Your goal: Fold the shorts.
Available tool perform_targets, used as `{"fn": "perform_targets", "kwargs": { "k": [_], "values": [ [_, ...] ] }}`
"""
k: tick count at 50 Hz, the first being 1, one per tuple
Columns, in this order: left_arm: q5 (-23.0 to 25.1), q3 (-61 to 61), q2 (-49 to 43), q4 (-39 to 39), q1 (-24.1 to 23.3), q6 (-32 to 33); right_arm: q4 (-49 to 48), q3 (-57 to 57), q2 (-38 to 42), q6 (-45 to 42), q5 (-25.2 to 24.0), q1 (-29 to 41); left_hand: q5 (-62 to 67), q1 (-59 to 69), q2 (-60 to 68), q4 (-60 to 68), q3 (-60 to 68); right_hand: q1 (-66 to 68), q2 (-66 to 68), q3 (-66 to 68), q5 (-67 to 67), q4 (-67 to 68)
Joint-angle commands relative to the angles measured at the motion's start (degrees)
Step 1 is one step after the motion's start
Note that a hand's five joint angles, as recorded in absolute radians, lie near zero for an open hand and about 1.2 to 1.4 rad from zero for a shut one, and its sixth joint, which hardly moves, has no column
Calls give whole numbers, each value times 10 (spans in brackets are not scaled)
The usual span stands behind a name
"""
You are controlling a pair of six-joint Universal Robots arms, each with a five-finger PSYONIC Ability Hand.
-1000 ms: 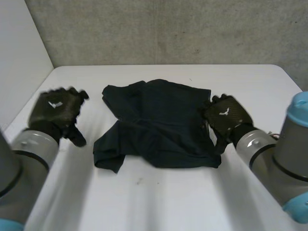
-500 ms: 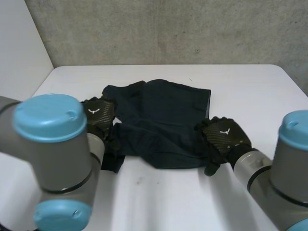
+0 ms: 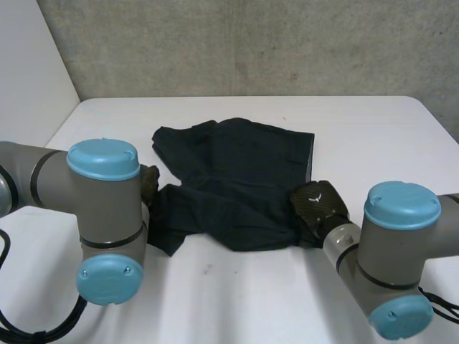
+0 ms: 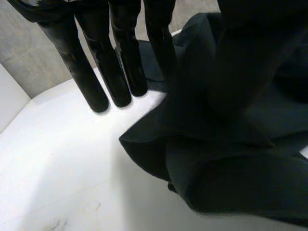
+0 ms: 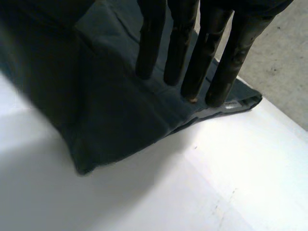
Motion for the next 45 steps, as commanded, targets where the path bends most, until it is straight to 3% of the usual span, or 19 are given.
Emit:
{"fn": "perform_targets", "kwargs": {
  "k": [1,6,11,15,21,26,36,42,45],
  "values": [
    [17,9,65,-51,4,21,37,-64,-48,-21,-3,-3,345,335,339,340,340,423,379,380,413,380],
    [74,31,159,-76,19,116,180,-170,-166,-98,-19,-3,345,335,339,340,340,423,379,380,413,380],
    [122,58,293,-76,21,235,308,-304,-219,-104,-45,-5,345,335,339,340,340,423,379,380,413,380],
    [135,69,349,-79,23,271,377,-389,-228,-105,-63,-8,345,335,339,340,340,423,379,380,413,380],
    [138,56,350,-84,23,277,447,-427,-200,-114,-74,-10,345,335,339,340,340,423,379,380,413,380],
    [140,28,296,-82,21,276,484,-427,-127,-147,-65,-10,345,335,339,340,340,423,379,380,413,380],
    [137,82,49,-44,46,271,470,-449,33,-164,-43,-7,345,335,339,340,340,423,379,380,413,380],
    [138,186,-32,68,76,281,322,-535,114,-164,16,-4,345,335,339,340,340,423,379,380,413,380],
    [139,239,-46,182,84,292,205,-575,128,-163,23,-5,345,335,339,340,340,423,379,380,413,380]
  ]
}}
